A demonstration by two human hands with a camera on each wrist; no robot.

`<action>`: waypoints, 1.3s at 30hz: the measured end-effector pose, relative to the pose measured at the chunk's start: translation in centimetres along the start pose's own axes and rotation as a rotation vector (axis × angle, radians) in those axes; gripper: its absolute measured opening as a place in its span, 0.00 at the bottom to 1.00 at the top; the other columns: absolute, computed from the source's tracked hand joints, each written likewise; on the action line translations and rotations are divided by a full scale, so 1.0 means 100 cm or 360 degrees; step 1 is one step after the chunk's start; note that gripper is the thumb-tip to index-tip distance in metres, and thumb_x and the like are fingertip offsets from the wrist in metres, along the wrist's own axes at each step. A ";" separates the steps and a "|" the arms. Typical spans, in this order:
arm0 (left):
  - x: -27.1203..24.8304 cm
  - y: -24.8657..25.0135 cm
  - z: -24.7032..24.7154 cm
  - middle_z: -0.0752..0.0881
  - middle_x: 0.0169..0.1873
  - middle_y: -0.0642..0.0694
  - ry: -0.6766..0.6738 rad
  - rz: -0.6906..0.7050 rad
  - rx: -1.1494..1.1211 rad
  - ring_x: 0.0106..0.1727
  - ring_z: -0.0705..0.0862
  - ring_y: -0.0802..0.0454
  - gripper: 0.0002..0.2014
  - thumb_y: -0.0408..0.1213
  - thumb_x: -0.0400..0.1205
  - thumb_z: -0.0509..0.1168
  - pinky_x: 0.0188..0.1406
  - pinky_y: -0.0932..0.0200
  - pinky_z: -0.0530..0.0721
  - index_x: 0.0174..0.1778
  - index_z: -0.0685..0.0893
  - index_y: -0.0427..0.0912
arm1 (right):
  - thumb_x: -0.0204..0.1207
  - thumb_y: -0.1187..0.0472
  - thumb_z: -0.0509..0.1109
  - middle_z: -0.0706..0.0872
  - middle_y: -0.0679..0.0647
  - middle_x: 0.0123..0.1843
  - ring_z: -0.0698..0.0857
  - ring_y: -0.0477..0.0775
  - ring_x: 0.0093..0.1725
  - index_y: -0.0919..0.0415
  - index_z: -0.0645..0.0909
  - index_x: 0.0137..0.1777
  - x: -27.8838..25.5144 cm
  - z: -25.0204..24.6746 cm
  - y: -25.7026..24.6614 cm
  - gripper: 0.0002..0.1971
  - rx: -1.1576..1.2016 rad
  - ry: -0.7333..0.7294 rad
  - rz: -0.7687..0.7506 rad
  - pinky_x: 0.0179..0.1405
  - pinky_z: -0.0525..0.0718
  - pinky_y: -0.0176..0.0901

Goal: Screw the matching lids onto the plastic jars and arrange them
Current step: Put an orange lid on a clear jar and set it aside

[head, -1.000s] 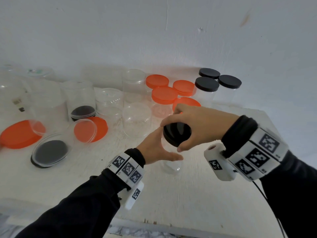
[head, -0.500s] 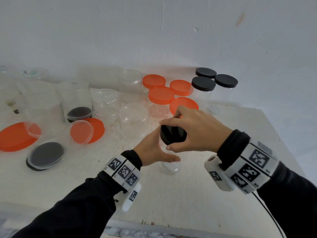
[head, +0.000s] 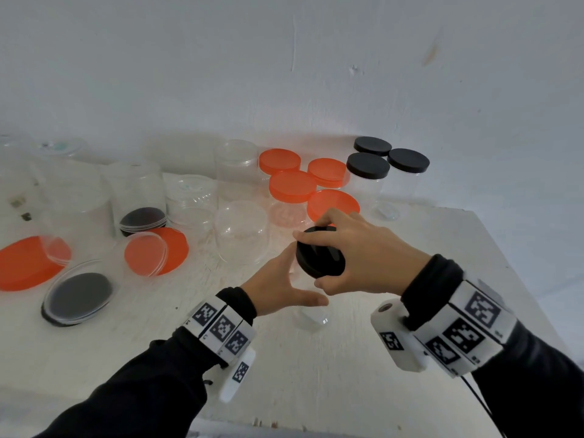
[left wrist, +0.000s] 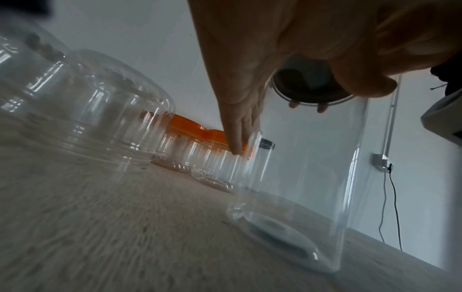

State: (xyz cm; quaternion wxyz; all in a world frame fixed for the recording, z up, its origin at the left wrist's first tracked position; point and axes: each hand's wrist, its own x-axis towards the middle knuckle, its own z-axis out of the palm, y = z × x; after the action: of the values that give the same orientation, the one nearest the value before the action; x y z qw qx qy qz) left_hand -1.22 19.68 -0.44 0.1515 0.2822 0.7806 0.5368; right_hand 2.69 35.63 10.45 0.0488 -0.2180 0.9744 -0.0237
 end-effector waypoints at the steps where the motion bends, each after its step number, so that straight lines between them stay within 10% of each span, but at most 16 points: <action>1: 0.002 0.000 0.000 0.74 0.70 0.58 -0.0020 0.0015 0.0015 0.71 0.71 0.61 0.50 0.57 0.62 0.77 0.71 0.56 0.70 0.77 0.60 0.53 | 0.69 0.43 0.70 0.67 0.46 0.68 0.70 0.53 0.62 0.35 0.60 0.77 -0.002 0.000 0.004 0.36 -0.0007 -0.0002 0.0015 0.53 0.79 0.44; 11: 0.048 0.011 -0.002 0.83 0.58 0.48 0.0540 0.0353 0.0560 0.61 0.78 0.55 0.13 0.35 0.79 0.67 0.65 0.62 0.71 0.59 0.81 0.41 | 0.68 0.41 0.73 0.61 0.51 0.74 0.68 0.56 0.66 0.41 0.42 0.81 -0.025 0.007 0.076 0.50 -0.0077 0.0036 0.0452 0.56 0.79 0.47; 21: 0.120 0.007 0.013 0.78 0.64 0.44 0.0549 0.0393 0.0884 0.68 0.72 0.49 0.17 0.34 0.77 0.68 0.65 0.67 0.62 0.62 0.79 0.37 | 0.68 0.44 0.75 0.59 0.56 0.73 0.62 0.59 0.68 0.43 0.48 0.82 -0.024 0.015 0.140 0.48 -0.0119 0.0171 0.0713 0.57 0.78 0.48; 26: 0.144 0.007 0.019 0.75 0.68 0.44 0.0504 0.0358 0.1044 0.71 0.70 0.45 0.25 0.39 0.73 0.72 0.75 0.47 0.62 0.66 0.77 0.38 | 0.70 0.49 0.75 0.56 0.57 0.80 0.57 0.59 0.77 0.51 0.54 0.81 -0.009 0.021 0.165 0.44 -0.0052 0.0330 0.0735 0.67 0.73 0.53; 39: 0.166 0.001 0.019 0.69 0.76 0.50 0.0311 0.0126 0.1235 0.78 0.60 0.54 0.27 0.49 0.81 0.63 0.78 0.46 0.51 0.75 0.68 0.46 | 0.73 0.50 0.73 0.62 0.59 0.80 0.59 0.59 0.78 0.58 0.61 0.80 0.024 0.042 0.204 0.39 0.0035 0.0719 0.0626 0.73 0.66 0.51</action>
State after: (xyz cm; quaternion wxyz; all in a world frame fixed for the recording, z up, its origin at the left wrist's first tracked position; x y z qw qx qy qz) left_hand -13.32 31.14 -0.01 -0.0620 0.2959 0.9246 0.2319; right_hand -7.65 52.93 4.72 -0.1634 -0.0137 0.9838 -0.0722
